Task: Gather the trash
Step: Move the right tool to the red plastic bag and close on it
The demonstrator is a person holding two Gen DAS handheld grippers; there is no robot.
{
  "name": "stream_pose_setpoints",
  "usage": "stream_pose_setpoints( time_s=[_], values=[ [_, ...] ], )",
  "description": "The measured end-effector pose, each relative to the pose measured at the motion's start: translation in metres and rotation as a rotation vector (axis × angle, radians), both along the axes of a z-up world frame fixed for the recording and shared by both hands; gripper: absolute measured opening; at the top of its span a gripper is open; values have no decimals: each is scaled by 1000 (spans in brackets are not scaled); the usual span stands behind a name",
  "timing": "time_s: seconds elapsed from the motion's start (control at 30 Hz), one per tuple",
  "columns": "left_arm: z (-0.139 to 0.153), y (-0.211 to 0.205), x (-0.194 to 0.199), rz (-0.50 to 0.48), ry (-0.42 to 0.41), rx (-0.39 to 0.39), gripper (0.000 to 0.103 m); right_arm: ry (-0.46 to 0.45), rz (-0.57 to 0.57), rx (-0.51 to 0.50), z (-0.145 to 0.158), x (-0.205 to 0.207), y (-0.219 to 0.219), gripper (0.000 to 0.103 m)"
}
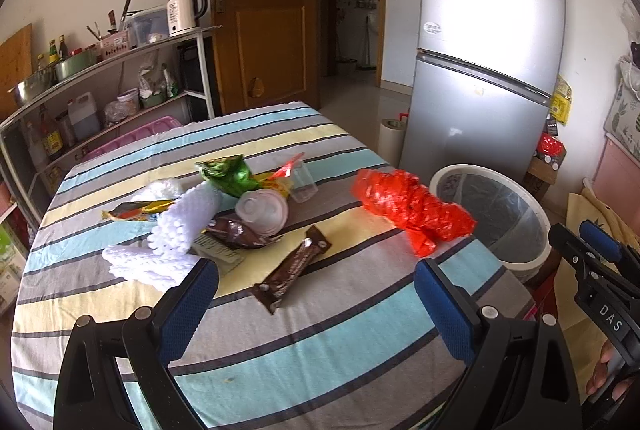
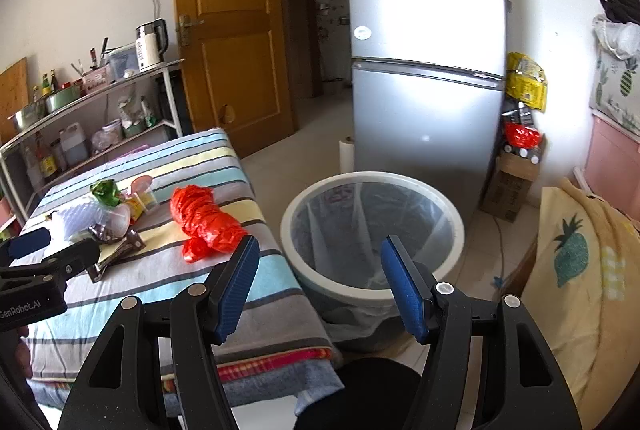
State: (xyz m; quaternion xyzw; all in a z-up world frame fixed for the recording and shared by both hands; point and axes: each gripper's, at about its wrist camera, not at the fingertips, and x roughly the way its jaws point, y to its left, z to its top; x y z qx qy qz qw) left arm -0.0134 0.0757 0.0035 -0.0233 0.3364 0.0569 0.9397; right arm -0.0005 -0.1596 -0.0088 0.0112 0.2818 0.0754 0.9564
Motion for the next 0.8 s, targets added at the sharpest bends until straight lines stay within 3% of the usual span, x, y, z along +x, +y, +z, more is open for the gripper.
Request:
stream_pose_setpoints(
  time_s=[0.4, 0.63, 0.8],
  values=[
    [-7, 95, -17, 241, 47, -61, 99, 47, 283, -19, -8, 47, 67, 64],
    [-22, 125, -10, 282, 111, -111, 99, 77, 401, -57, -10, 77, 101, 64],
    [-31, 138, 2, 293, 132, -202, 100, 121, 425, -84, -20, 100, 116, 64]
  ],
)
